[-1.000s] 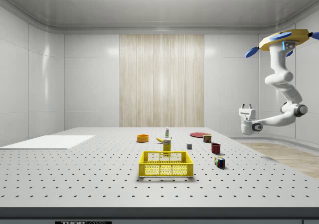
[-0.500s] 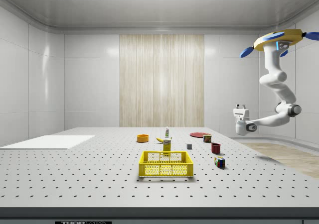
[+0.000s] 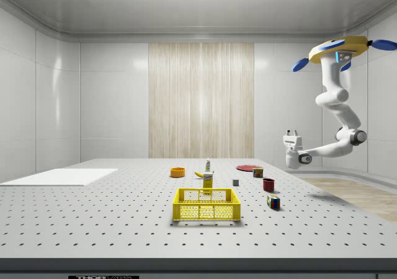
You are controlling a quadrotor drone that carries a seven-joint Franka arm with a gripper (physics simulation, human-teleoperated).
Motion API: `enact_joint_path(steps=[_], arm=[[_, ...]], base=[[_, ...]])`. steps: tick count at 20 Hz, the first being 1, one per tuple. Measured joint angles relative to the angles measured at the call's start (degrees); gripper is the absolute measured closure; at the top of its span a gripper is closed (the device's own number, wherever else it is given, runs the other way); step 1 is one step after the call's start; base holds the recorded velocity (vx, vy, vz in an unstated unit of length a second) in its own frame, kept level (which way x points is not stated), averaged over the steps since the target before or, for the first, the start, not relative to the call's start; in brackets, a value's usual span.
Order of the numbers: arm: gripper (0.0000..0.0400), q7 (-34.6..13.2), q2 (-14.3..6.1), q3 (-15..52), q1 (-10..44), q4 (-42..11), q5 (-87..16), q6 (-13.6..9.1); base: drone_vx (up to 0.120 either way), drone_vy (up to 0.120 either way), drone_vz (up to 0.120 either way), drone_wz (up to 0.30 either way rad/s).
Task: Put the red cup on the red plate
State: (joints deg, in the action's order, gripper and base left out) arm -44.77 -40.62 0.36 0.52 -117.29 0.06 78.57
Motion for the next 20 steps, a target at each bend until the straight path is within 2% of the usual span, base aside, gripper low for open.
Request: enact_joint_path(steps=[20], arm=[[0.0, -0.45, -0.63, 2.56, 0.82, -0.68, -3.55, 0.89]], base=[[0.112, 0.0, 0.0, 0.0]])
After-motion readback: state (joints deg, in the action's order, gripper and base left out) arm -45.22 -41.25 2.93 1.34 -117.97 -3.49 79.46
